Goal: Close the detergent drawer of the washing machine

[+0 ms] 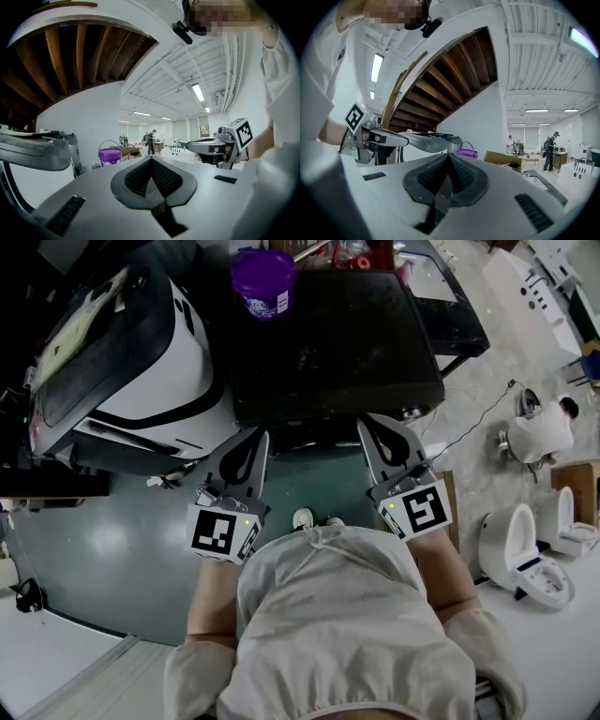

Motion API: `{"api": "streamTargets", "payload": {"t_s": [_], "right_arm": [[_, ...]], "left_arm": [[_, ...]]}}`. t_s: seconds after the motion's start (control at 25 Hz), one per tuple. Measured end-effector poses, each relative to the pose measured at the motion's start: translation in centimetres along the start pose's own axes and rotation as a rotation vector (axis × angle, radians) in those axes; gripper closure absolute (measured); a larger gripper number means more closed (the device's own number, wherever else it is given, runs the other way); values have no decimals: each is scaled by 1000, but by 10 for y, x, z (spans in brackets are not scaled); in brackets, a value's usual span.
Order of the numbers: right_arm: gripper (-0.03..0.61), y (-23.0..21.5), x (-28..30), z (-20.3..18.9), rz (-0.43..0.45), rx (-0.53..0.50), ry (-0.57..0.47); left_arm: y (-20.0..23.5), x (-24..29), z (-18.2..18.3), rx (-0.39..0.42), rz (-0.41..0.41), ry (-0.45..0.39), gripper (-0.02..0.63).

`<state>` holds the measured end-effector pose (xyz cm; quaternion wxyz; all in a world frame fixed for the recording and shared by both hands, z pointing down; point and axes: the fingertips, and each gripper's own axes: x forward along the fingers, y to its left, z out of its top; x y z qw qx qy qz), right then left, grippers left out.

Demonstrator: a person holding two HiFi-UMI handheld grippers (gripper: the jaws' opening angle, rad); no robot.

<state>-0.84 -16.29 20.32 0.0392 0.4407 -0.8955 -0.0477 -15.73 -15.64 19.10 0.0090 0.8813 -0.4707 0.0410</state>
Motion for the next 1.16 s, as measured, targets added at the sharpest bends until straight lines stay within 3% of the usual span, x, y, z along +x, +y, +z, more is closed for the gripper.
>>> {"api": "streamTargets", "payload": {"t_s": [1.16], "right_arm": [[578, 18, -2, -4, 37, 0, 28]], "left_arm": [[-2, -4, 0, -29, 20, 32, 597]]}}
